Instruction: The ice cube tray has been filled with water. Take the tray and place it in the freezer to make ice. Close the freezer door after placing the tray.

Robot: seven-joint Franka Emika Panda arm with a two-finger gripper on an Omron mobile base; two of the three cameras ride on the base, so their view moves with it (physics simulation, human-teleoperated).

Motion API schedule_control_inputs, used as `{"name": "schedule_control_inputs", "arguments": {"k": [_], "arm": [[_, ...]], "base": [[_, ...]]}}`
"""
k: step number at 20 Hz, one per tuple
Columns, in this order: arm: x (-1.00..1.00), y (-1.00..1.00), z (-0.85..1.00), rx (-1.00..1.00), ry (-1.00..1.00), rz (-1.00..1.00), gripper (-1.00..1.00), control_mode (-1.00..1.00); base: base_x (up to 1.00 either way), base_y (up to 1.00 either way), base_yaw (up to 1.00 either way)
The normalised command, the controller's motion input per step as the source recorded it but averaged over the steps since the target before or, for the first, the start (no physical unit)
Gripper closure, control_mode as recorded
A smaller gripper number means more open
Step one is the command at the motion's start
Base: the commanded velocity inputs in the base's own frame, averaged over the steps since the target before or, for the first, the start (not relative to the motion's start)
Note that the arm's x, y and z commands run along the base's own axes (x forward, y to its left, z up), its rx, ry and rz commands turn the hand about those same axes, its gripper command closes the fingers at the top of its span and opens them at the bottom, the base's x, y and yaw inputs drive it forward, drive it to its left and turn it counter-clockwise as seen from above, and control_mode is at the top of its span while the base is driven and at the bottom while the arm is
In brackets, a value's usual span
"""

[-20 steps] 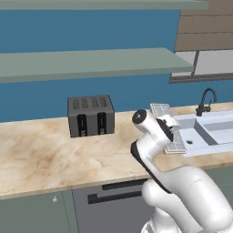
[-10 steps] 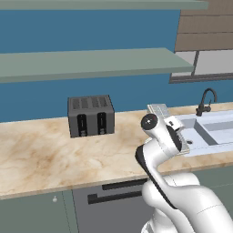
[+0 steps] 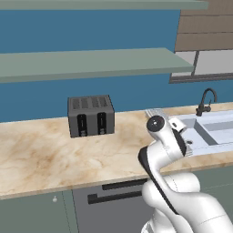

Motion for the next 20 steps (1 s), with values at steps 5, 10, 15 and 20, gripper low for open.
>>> {"name": "schedule_control_inputs", "arguments": {"k": [5, 10, 15, 20], "arm": [[0.0, 0.0, 0.06, -0.01, 0.09, 0.0, 1.0, -1.0], [0.0, 0.0, 0.12, -0.05, 0.05, 0.0, 1.0, -1.0], [-0.01, 0.0, 0.11, -0.1, 0.0, 0.0, 1.0, -1.0], [-0.02, 0.0, 0.13, -0.11, 0.0, 0.0, 1.0, -1.0]], "base": [[0.0, 0.0, 0.0], [0.0, 0.0, 0.0], [0.0, 0.0, 0.0], [0.0, 0.0, 0.0]]}}
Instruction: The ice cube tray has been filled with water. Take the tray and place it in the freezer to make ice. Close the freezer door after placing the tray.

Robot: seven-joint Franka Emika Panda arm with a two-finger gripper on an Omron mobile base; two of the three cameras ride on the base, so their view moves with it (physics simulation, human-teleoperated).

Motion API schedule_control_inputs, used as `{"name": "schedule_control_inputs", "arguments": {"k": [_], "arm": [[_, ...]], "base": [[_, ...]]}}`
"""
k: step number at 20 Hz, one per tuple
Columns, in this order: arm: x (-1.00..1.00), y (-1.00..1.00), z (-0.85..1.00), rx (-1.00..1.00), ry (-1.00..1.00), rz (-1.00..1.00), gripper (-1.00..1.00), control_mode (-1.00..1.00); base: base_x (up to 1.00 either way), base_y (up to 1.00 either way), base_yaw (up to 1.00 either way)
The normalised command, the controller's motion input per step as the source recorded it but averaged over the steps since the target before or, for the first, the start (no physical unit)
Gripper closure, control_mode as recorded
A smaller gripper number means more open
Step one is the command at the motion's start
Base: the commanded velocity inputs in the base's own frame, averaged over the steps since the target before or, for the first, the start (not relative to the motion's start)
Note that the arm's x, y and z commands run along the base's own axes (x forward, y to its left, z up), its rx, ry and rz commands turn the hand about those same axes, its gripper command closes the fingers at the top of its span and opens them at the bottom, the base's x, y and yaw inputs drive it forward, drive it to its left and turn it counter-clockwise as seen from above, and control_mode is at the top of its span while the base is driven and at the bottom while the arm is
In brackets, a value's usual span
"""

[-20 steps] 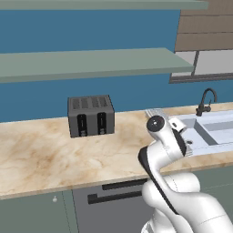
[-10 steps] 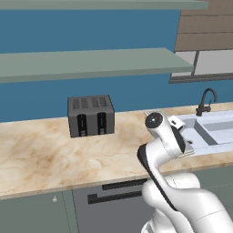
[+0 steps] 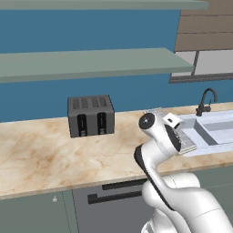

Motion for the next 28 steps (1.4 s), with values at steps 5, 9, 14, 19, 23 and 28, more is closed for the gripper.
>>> {"name": "schedule_control_inputs", "arguments": {"k": [5, 9, 14, 19, 23, 28], "arm": [[-0.01, 0.0, 0.19, -0.06, 0.0, 0.0, 1.0, -1.0], [-0.05, 0.0, 0.21, 0.0, -0.02, 0.0, 1.0, -1.0], [-0.21, 0.0, 0.02, 0.0, -0.34, 0.0, 1.0, -1.0], [-0.08, 0.0, 0.11, 0.0, -0.12, 0.0, 1.0, -1.0], [0.0, 0.0, 0.04, 0.0, 0.0, 0.0, 1.0, -1.0], [0.0, 0.0, 0.0, 0.0, -0.01, 0.0, 1.0, -1.0]], "base": [[0.0, 0.0, 0.0], [0.0, 0.0, 0.0], [0.0, 0.0, 0.0], [0.0, 0.0, 0.0], [0.0, 0.0, 0.0], [0.0, 0.0, 0.0]]}}
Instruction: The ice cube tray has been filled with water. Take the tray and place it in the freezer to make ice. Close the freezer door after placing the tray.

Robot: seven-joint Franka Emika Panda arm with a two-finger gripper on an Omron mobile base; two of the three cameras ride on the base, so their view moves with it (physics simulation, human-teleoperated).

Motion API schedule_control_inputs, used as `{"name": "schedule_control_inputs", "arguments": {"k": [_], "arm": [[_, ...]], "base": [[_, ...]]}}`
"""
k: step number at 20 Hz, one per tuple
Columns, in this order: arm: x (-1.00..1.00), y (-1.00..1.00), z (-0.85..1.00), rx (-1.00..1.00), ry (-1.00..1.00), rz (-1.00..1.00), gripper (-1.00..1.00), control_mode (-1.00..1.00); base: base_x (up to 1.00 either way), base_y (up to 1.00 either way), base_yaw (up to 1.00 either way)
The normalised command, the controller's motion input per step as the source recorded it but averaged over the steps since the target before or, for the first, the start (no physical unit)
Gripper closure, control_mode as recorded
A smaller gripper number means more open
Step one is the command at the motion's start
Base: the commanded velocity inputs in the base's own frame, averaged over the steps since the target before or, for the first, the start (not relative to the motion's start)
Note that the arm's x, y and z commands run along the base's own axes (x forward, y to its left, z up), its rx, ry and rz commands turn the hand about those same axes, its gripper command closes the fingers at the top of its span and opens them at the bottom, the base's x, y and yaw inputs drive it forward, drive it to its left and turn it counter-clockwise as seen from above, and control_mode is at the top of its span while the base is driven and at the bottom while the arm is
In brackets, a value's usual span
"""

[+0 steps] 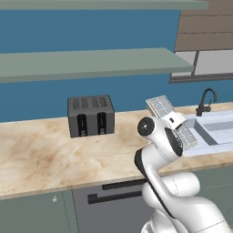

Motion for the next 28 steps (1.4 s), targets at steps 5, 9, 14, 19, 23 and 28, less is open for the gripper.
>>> {"name": "schedule_control_inputs", "arguments": {"k": [5, 9, 14, 19, 23, 28], "arm": [[0.0, 0.0, 0.0, 0.0, -0.01, 0.0, 1.0, -1.0], [0.0, 0.0, 0.0, 0.0, 0.11, 0.0, 1.0, -1.0], [0.0, 0.0, 0.01, 0.0, 0.15, 0.0, 1.0, -1.0], [0.0, 0.0, 0.0, 0.0, 0.0, 0.0, 1.0, -1.0], [0.0, 0.0, 0.0, 0.0, 0.0, 0.0, 1.0, -1.0], [-0.2, 0.02, 0.03, 0.0, -0.04, -0.01, 1.0, -1.0]], "base": [[0.0, 0.0, 0.0], [0.0, 0.0, 0.0], [0.0, 0.0, 0.0], [0.0, 0.0, 0.0], [0.0, 0.0, 0.0], [0.0, 0.0, 0.0]]}}
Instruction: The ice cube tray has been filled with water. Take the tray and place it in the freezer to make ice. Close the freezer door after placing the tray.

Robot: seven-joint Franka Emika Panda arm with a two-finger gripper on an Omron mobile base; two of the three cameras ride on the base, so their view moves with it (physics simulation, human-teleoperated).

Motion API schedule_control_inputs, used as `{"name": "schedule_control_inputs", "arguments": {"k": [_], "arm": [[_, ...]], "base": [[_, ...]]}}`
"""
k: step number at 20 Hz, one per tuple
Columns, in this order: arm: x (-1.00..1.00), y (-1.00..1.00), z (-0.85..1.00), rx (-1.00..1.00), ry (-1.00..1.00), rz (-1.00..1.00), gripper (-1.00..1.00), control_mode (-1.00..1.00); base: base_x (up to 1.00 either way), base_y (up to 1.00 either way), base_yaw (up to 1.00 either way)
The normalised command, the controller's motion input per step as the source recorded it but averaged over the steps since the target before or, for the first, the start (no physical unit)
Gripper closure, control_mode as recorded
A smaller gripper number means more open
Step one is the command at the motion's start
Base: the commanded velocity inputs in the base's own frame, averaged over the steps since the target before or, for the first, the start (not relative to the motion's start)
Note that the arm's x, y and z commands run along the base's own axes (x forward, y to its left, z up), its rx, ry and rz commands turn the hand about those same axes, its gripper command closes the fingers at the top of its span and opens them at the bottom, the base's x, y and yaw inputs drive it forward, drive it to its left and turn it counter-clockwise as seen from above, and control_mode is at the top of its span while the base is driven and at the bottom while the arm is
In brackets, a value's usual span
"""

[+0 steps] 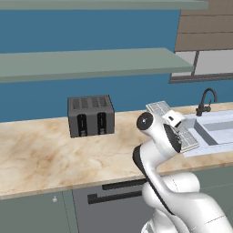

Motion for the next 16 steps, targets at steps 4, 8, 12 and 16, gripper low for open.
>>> {"name": "schedule_control_inputs", "arguments": {"k": [4, 8, 12, 16], "arm": [[-0.27, 0.07, 0.15, 0.0, 0.0, -0.05, 1.0, -1.0], [-0.31, 0.04, 0.25, 0.0, 0.0, -0.07, 1.0, -1.0], [-0.27, 0.04, 0.34, -0.01, 0.0, -0.05, 1.0, -1.0], [-0.23, 0.02, 0.32, -0.01, 0.0, -0.02, 1.0, -1.0]], "base": [[0.0, 0.0, 0.0], [0.0, 0.0, 0.0], [0.0, 0.0, 0.0], [0.0, 0.0, 0.0]]}}
